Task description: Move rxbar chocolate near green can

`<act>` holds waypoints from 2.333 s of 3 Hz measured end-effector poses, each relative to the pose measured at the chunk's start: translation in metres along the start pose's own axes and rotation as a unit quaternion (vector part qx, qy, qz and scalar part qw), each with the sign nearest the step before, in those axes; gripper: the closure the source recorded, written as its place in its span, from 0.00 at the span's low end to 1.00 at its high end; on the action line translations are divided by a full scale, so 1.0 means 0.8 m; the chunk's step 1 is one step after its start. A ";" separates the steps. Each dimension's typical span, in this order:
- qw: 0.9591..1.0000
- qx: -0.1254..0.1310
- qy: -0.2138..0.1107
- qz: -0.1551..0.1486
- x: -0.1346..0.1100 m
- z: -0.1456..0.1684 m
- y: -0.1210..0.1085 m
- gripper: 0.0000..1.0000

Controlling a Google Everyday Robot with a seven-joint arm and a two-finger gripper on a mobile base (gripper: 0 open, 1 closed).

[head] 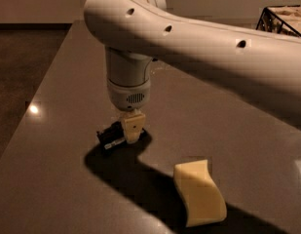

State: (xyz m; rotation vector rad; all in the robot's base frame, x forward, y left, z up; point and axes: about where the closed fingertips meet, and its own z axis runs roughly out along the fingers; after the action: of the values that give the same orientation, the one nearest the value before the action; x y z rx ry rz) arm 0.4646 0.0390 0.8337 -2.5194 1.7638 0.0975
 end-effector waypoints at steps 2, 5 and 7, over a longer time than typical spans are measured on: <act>1.000 0.007 -0.025 0.015 0.001 -0.035 -0.020 1.00; 0.990 0.046 -0.095 0.089 0.018 -0.107 -0.091 1.00; 0.963 0.123 -0.078 0.225 0.092 -0.137 -0.126 1.00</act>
Offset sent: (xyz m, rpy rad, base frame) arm 0.0781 0.0072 0.1276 0.2509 0.0443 -0.1542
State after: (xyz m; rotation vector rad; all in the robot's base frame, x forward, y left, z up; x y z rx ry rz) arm 0.5857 -0.0050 0.9376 -1.8568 2.0966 0.0879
